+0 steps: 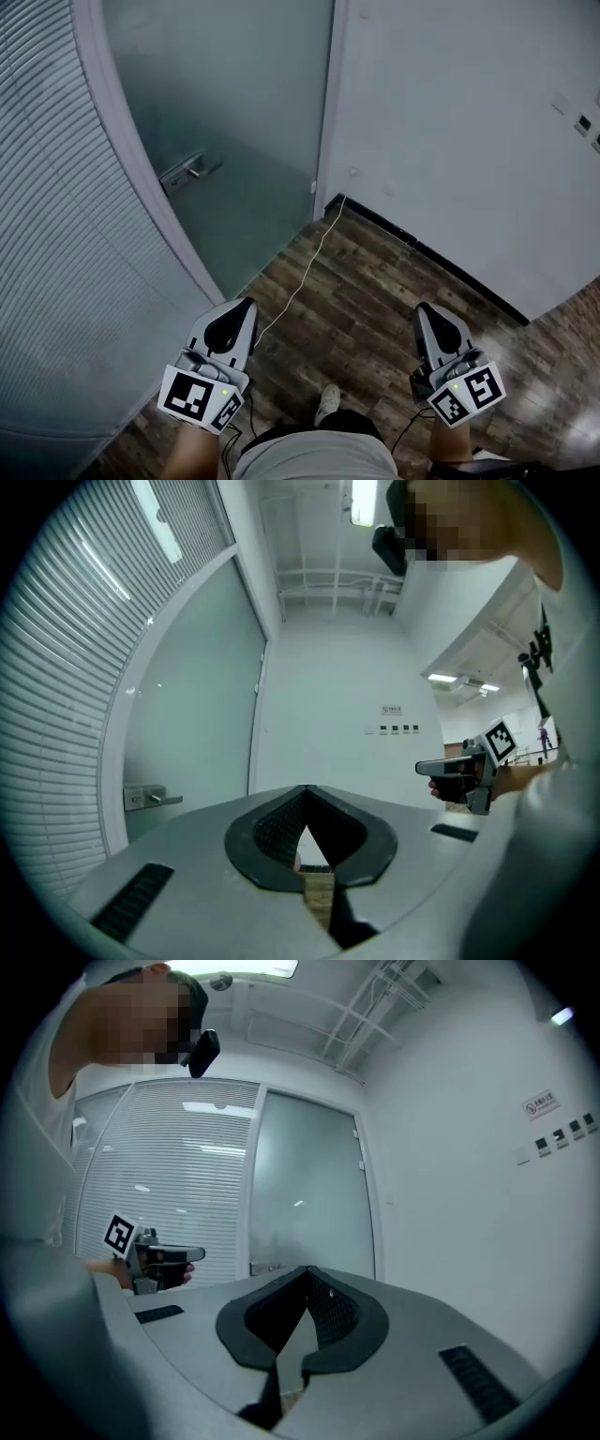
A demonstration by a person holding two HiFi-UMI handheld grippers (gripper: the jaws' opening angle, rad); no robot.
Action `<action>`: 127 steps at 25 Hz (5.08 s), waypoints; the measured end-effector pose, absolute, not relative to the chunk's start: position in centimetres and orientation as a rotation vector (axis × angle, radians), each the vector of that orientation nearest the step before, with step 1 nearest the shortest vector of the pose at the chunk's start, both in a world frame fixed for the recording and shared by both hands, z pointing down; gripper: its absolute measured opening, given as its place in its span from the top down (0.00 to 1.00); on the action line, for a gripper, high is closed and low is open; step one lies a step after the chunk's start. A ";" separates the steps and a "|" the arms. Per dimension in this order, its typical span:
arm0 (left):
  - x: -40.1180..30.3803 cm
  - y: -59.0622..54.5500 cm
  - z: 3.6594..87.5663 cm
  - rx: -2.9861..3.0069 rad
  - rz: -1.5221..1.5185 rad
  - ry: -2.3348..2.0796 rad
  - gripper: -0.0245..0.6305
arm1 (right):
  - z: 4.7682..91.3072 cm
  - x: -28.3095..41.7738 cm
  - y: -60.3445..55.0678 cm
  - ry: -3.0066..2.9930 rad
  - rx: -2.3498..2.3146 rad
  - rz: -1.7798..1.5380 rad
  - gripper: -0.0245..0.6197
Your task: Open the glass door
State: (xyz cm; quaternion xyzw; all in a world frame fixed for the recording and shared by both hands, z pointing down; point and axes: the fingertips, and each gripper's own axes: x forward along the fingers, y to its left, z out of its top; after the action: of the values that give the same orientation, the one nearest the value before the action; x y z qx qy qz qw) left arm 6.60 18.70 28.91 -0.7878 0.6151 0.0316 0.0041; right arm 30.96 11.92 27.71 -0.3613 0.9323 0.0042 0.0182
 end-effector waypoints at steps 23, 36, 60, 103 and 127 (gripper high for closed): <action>6.4 2.5 29.1 -2.291 0.083 2.185 0.96 | 29.3 29.6 -8.1 2.990 -0.802 -0.080 0.96; -8.8 -4.9 30.5 -2.125 0.166 2.358 0.96 | 29.6 11.0 -17.8 3.126 -0.481 0.014 0.96; -26.5 -4.1 33.7 -1.651 0.168 2.745 0.96 | 33.6 -17.8 -22.6 3.233 0.336 0.025 0.96; -26.3 -7.1 36.5 -1.273 0.133 3.017 0.96 | 48.9 -27.9 -22.5 3.426 1.021 0.694 0.76; -25.3 -6.5 36.5 -1.244 0.143 3.016 0.96 | 48.7 -31.6 -24.2 3.446 0.954 0.650 0.76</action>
State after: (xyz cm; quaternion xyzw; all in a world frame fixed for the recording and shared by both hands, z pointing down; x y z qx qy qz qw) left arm -25.34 -6.52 36.47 -0.3803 0.9217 0.0438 -0.0619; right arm -31.62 -24.19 48.74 0.2546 0.9196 0.1734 -0.2439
